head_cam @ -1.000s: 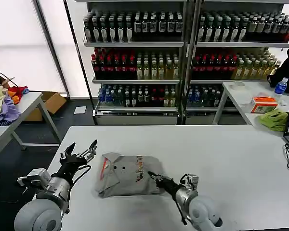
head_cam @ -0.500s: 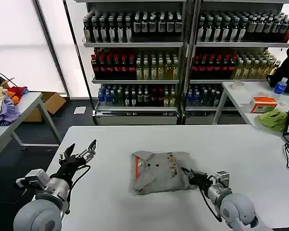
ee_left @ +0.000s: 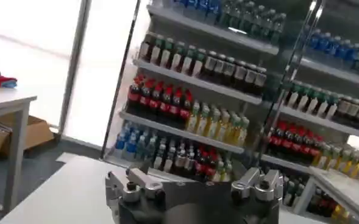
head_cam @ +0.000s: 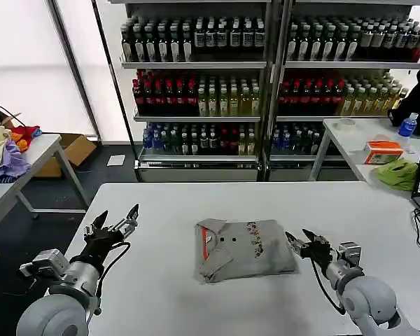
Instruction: Fold and organize the clothes.
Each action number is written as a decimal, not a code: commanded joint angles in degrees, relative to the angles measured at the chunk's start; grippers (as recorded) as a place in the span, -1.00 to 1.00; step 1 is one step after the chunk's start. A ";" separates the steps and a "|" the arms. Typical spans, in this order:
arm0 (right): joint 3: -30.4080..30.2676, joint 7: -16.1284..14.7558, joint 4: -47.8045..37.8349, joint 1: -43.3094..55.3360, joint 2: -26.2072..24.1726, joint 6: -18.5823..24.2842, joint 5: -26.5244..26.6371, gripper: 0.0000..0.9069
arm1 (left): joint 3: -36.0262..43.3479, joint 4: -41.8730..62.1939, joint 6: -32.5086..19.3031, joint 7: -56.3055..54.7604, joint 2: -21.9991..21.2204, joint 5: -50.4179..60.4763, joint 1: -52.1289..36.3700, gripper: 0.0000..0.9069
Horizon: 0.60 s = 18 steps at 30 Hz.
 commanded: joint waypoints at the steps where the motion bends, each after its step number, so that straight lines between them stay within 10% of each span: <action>1: -16.40 2.64 -0.89 5.38 8.21 7.49 -11.43 1.00 | 0.13 -1.05 -1.02 1.89 -0.92 2.45 1.70 1.00; 9: -29.77 14.56 -8.04 10.62 18.45 5.36 -16.34 1.00 | 0.13 -1.40 -1.89 3.28 -1.72 3.77 3.80 1.00; 18: -28.40 23.27 -10.57 9.92 19.30 1.39 -15.00 1.00 | -0.32 -1.77 -1.96 3.29 -1.72 3.40 4.30 1.00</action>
